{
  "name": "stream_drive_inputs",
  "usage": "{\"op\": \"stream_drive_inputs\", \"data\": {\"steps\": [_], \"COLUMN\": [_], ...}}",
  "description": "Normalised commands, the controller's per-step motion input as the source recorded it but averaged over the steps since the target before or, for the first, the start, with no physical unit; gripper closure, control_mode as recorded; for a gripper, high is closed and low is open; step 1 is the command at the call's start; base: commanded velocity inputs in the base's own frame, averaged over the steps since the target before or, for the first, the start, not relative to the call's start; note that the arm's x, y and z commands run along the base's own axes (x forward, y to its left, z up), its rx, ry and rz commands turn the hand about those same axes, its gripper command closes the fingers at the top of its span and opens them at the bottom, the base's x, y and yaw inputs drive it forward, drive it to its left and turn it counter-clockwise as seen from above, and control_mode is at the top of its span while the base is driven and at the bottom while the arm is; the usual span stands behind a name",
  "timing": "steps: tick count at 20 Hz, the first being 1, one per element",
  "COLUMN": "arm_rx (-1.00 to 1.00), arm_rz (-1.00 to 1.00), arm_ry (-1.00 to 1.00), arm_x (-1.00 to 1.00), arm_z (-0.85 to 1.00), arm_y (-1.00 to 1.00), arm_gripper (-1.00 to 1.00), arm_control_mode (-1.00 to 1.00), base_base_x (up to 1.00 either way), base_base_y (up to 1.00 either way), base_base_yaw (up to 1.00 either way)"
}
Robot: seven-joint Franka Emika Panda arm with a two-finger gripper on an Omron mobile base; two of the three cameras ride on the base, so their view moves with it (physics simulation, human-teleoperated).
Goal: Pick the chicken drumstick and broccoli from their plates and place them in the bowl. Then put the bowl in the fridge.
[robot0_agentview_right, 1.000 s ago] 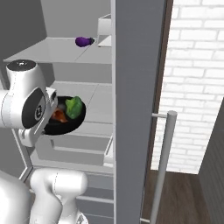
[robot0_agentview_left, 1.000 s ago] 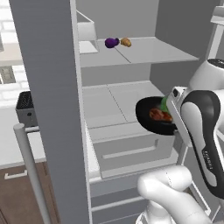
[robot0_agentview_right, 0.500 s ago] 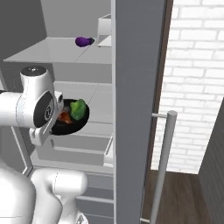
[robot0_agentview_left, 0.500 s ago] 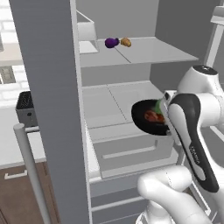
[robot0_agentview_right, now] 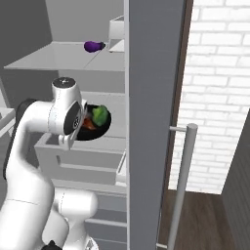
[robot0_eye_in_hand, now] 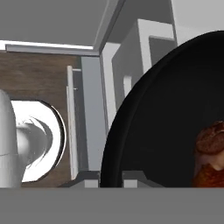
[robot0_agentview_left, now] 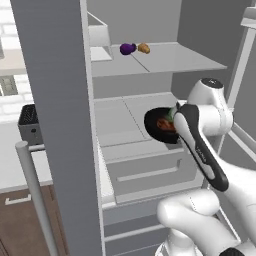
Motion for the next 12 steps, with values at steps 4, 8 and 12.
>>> {"op": "stream_drive_inputs", "data": {"steps": [4, 8, 12], "arm_rx": [0.0, 0.0, 0.0], "arm_rz": [0.0, 0.0, 0.0], "arm_ry": [0.0, 0.0, 0.0], "arm_x": [0.89, 0.55, 0.29], "arm_z": [-0.24, -0.28, -0.38], "arm_y": [-0.03, 0.0, 0.0], "arm_gripper": [1.0, 1.0, 1.0], "arm_control_mode": [-1.0, -1.0, -1.0], "base_base_x": [0.0, 0.0, 0.0], "base_base_y": [0.0, 0.0, 0.0], "base_base_yaw": [0.0, 0.0, 0.0]}}
